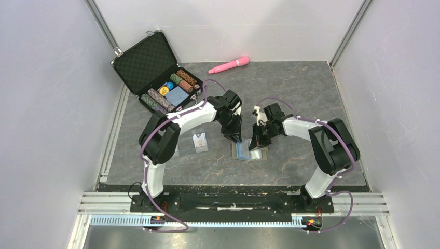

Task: Put the credit cards into the card holder
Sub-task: Turn over the card slot in the card holder.

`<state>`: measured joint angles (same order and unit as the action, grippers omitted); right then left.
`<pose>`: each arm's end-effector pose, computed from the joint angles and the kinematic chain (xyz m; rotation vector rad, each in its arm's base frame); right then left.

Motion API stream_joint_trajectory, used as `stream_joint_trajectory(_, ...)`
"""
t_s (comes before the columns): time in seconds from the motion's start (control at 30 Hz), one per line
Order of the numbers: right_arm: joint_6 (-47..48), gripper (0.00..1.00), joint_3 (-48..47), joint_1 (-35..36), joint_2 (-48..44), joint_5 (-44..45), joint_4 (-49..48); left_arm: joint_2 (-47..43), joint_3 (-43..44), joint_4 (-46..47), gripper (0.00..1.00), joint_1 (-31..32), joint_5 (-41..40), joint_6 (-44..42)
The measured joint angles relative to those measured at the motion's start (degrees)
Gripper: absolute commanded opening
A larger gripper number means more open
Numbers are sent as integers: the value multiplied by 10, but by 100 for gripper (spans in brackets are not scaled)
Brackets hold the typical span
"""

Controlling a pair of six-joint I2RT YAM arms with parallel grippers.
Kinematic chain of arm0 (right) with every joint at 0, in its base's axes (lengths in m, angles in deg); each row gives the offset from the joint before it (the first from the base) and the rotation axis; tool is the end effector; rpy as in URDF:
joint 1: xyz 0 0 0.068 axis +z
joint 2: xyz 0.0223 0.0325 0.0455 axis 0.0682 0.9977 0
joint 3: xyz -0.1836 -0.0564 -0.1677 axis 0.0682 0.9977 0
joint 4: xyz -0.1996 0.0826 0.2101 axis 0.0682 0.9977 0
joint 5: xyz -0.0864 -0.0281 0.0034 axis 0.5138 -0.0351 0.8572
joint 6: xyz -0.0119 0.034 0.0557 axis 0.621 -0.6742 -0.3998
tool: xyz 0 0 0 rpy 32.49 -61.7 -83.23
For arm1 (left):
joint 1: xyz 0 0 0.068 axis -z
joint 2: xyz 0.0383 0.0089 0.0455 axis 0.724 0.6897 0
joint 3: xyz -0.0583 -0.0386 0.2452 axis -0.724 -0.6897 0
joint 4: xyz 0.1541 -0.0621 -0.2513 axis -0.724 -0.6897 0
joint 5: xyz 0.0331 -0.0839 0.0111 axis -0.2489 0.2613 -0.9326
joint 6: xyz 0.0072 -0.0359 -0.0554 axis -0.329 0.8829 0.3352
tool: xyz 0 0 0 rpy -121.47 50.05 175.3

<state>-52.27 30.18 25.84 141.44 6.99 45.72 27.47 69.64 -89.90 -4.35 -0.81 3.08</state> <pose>0.2982 0.1502 0.0682 -0.3151 2.8029 0.9396 0.3195 -0.3137 0.1372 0.4005 2.9373 -0.7682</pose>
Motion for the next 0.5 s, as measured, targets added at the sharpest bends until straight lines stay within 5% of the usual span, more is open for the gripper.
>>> stream_joint_trajectory(0.33, 0, 0, 3, 0, 0, -4, -5, 0, 17, -7, 24, 8, -4, -4)
stream_joint_trajectory(0.5, 0, 0, 3, 0, 0, -4, -5, 1, 26, -14, 35, 13, -12, -6)
